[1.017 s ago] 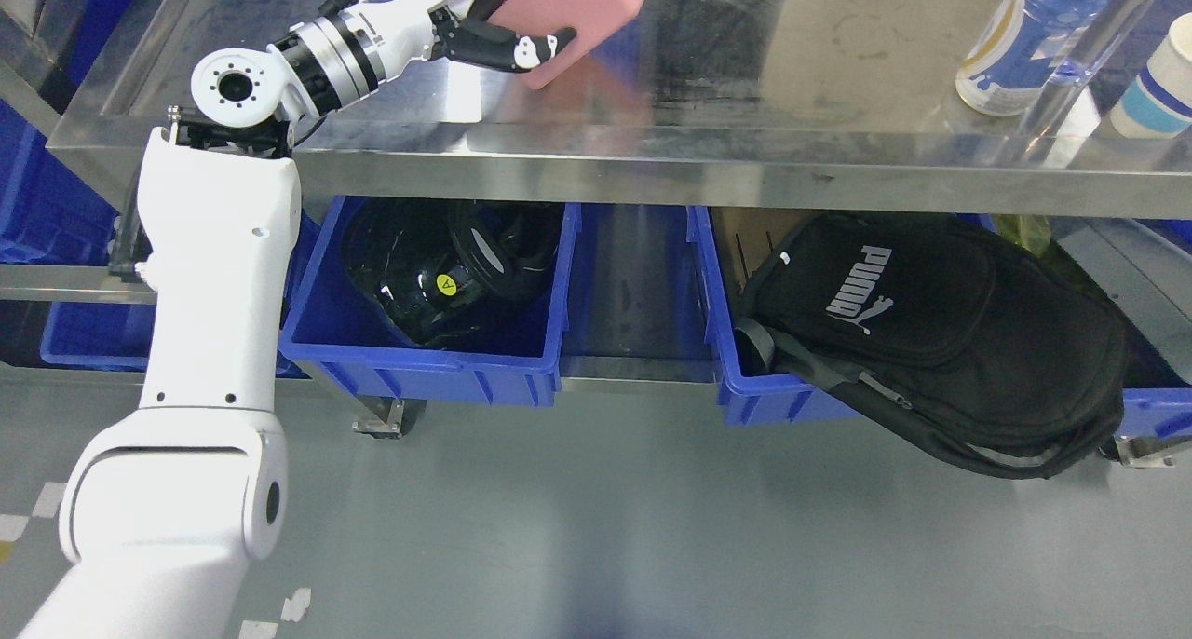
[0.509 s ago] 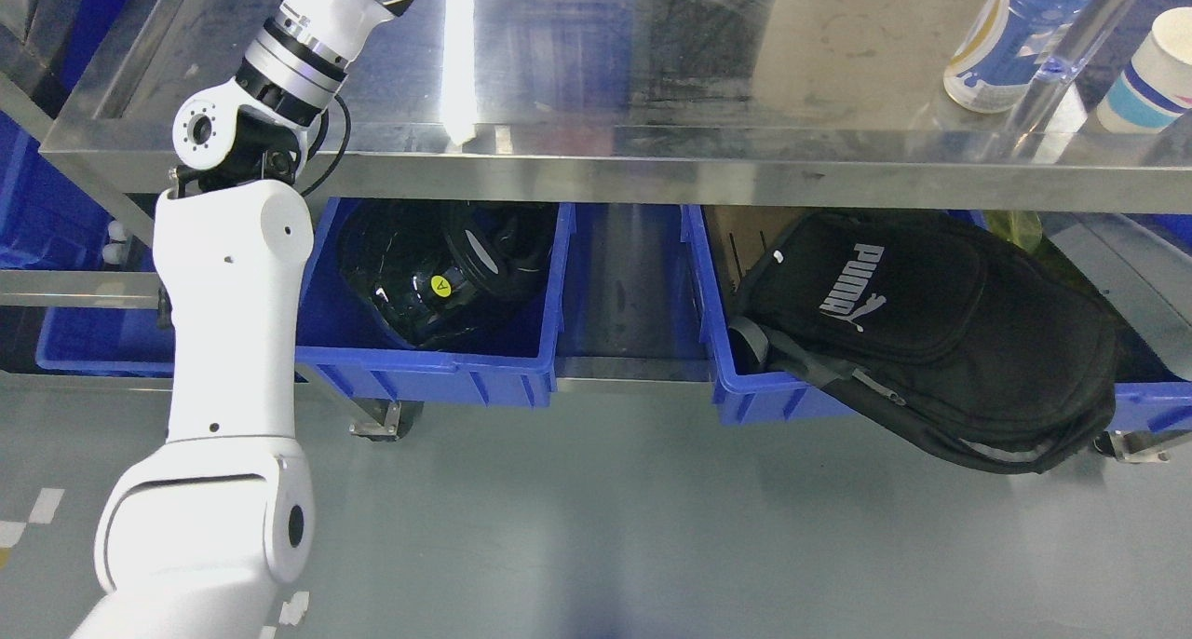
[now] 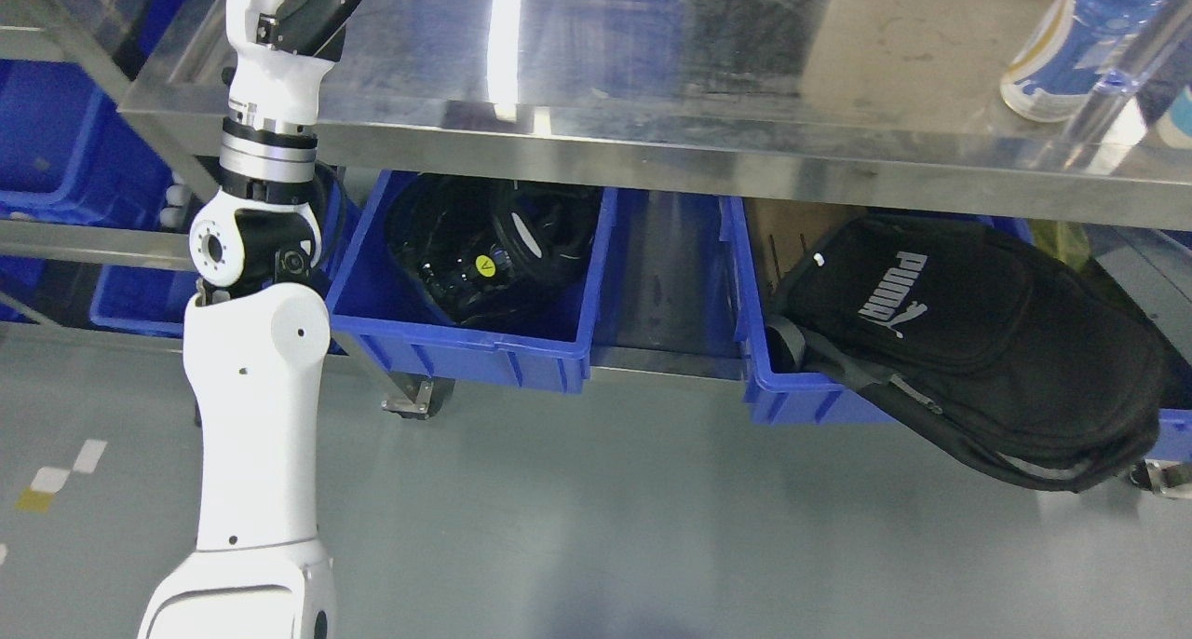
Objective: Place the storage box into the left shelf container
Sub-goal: 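Lift the pink box off the table with the left hand, then carry the pink box aloft while turning toward the shelf rack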
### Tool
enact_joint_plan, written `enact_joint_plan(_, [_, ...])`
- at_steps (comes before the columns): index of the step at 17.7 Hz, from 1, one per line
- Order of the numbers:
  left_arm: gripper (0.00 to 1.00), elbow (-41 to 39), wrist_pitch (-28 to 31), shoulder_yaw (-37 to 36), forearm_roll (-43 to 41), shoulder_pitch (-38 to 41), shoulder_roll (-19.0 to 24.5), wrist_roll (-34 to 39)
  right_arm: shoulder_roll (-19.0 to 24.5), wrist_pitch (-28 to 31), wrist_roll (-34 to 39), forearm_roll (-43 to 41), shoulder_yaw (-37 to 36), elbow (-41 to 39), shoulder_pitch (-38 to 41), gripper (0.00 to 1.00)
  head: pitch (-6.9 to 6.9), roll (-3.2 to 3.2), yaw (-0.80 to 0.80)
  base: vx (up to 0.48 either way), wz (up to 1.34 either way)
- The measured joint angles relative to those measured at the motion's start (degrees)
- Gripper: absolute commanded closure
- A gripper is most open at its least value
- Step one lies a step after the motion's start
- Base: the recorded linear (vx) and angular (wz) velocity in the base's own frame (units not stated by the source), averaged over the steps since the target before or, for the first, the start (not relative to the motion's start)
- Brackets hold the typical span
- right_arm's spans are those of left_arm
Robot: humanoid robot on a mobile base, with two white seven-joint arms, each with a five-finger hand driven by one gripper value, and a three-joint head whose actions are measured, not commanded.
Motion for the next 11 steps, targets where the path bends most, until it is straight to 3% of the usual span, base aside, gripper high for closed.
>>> enact_joint_plan(5, [0.98, -8.7, -3.0, -4.21, 0.64, 8.78, -0.21, 4.48, 0.0, 0.0, -0.16, 0.0, 0.0, 0.0, 0.01, 0.0, 0.0, 0.0, 0.0, -0.097, 0.69])
enact_joint_plan(11, [0.99, -14.81, -3.79, -7.18, 0.86, 14.16, -0.34, 5.58, 0.0, 0.0, -0.27, 0.0, 0.0, 0.0, 0.0, 0.0, 0.01, 0.0, 0.0, 0.004, 1.23])
